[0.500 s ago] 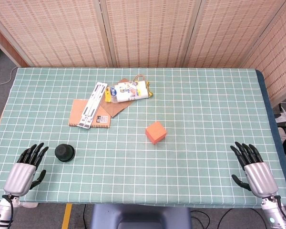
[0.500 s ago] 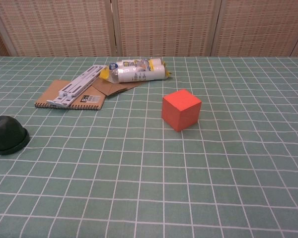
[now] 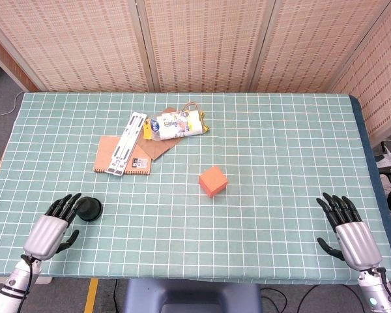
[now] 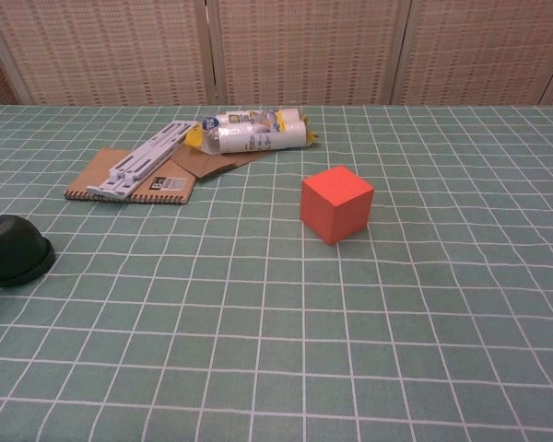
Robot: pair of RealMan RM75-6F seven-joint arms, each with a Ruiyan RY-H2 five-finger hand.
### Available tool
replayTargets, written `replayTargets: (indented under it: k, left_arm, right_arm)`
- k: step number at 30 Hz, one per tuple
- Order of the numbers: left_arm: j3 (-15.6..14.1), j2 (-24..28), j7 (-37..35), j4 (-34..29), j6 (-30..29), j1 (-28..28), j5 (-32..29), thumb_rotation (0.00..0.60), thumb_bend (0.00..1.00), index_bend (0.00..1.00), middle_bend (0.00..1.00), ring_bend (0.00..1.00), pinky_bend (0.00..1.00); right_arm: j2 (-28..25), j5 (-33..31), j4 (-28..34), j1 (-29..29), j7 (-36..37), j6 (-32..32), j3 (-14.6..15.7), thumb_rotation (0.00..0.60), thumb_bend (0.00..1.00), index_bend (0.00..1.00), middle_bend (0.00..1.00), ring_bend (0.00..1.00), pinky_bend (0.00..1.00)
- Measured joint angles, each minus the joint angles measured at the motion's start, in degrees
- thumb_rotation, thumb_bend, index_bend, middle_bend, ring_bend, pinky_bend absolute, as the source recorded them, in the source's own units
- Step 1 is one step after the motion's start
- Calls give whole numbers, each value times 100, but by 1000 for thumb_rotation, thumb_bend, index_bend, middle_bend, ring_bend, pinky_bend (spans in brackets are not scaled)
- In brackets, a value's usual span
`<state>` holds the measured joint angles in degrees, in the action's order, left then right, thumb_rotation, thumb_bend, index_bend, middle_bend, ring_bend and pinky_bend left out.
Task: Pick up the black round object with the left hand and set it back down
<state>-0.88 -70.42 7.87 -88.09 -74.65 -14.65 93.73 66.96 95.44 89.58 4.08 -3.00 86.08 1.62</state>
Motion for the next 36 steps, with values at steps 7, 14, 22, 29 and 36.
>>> replayTargets:
  k: [7,14,22,29,36]
  left_arm:
    - [345,383,1214,-994,1706,-866,-1208,600,398,0,0,0,140]
    - [558,621,2331,-1537,2708,-1814,-3371,600,393,0,0,0,100]
    - [406,663,3640,-1902,2753,-2927,-5805,600,385,0,0,0,98]
    - [60,435,4498,-1925,2469,-3856,-7394,600,386,0,0,0,100]
    - [-324,151,4972,-1714,2181,-4444,-8397,600,385,0,0,0,98]
  right_arm:
    - [16,133,-4,35,-52,-82,93,600,175,0,0,0,0]
    - [-13,206,8,58,-66,-122,141,600,175,0,0,0,0]
    - [-87,226,20,67,79,-110,163,600,175,0,0,0,0]
    - [-112,265,35,56,121,-55,175,600,175,0,0,0,0]
    - [-122,270,29,51,150,-34,170,600,175,0,0,0,0]
